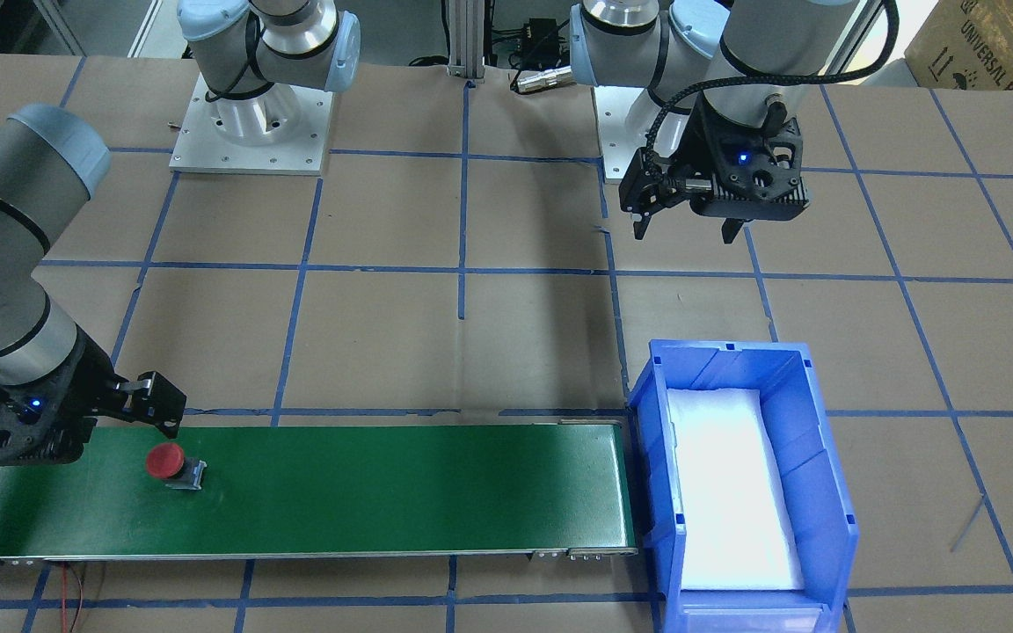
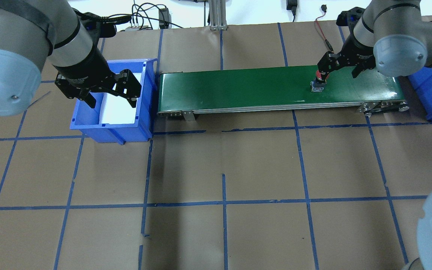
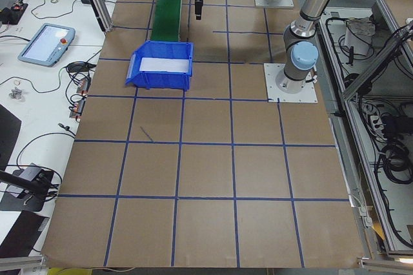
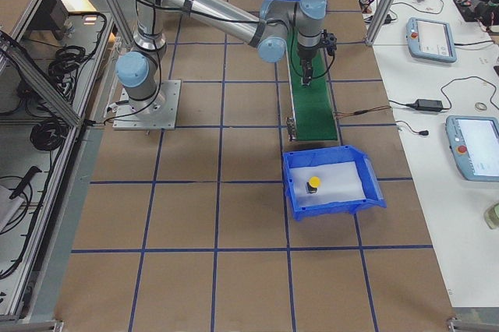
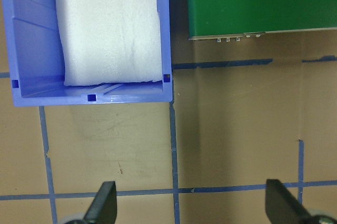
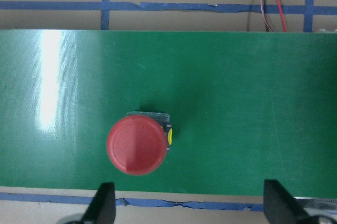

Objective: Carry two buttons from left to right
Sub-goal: 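Move the right gripper over the red button on the conveyor, then lower and close the right gripper on the red button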

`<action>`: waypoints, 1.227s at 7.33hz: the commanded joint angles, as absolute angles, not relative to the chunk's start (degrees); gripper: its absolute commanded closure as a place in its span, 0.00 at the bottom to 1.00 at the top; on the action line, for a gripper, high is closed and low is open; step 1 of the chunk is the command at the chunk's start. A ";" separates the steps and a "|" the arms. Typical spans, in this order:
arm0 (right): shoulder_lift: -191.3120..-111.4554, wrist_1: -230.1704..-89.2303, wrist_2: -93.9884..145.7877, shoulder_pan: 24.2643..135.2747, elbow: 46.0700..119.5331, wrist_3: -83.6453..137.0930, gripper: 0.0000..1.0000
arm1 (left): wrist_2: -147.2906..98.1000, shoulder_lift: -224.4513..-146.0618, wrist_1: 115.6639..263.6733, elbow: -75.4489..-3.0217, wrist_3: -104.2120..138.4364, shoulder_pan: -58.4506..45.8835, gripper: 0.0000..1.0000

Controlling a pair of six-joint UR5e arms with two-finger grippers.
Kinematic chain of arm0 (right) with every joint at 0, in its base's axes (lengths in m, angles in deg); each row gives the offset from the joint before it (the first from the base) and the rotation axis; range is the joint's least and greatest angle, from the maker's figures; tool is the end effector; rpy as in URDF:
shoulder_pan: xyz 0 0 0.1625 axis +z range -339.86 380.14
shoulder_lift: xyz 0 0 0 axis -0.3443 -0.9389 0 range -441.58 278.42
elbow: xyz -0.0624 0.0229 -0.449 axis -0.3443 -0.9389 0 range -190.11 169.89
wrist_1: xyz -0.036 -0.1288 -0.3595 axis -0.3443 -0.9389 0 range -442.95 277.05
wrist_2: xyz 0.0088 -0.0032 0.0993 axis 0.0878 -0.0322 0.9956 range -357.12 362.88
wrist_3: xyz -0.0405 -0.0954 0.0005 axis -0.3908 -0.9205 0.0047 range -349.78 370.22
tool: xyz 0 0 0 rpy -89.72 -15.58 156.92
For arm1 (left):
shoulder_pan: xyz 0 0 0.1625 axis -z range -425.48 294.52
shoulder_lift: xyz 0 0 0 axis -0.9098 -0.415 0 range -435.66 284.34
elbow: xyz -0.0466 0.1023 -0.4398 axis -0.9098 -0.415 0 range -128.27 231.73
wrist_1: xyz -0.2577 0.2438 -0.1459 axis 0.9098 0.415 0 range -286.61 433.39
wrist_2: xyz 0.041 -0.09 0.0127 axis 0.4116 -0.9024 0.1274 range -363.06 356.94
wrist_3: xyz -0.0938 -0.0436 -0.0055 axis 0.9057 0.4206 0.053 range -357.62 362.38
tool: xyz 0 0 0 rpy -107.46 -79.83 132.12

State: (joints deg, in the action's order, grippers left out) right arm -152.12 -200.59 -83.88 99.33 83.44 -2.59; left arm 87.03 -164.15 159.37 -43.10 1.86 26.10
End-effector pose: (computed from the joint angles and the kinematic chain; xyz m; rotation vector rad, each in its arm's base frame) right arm 0.0260 -0.6057 0.3549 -0.0577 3.0991 -0.1408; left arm -0.1454 -0.4443 0.4931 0.0576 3.1395 -0.0194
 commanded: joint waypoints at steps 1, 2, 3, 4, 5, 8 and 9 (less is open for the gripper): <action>-151.80 -200.90 -83.52 99.33 83.50 -2.96 0.00 | 87.03 -164.17 159.35 -43.10 1.77 26.10 0.00; -151.54 -201.08 -83.52 99.33 83.24 -2.79 0.00 | 87.03 -164.17 159.35 -43.10 1.85 26.10 0.00; -151.10 -201.34 -83.52 99.33 83.15 -2.70 0.00 | 87.03 -164.17 159.35 -43.10 1.85 26.10 0.00; -150.40 -201.34 -83.52 99.33 82.89 -2.70 0.00 | 87.11 -164.08 159.35 -43.01 1.77 26.10 0.00; -149.00 -201.43 -83.61 99.33 81.32 -2.52 0.00 | 87.11 -164.08 159.43 -43.10 1.77 26.02 0.00; -146.26 -201.34 -84.31 99.33 79.62 -2.70 0.00 | 87.11 -164.17 159.35 -43.10 1.77 26.01 0.00; -146.35 -201.26 -84.40 99.33 79.98 -2.61 0.06 | 87.11 -164.17 159.35 -43.10 1.85 26.10 0.00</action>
State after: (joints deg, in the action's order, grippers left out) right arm -146.52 -201.32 -84.19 99.33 79.58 -2.62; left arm 87.11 -164.16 159.37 -43.10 1.78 26.03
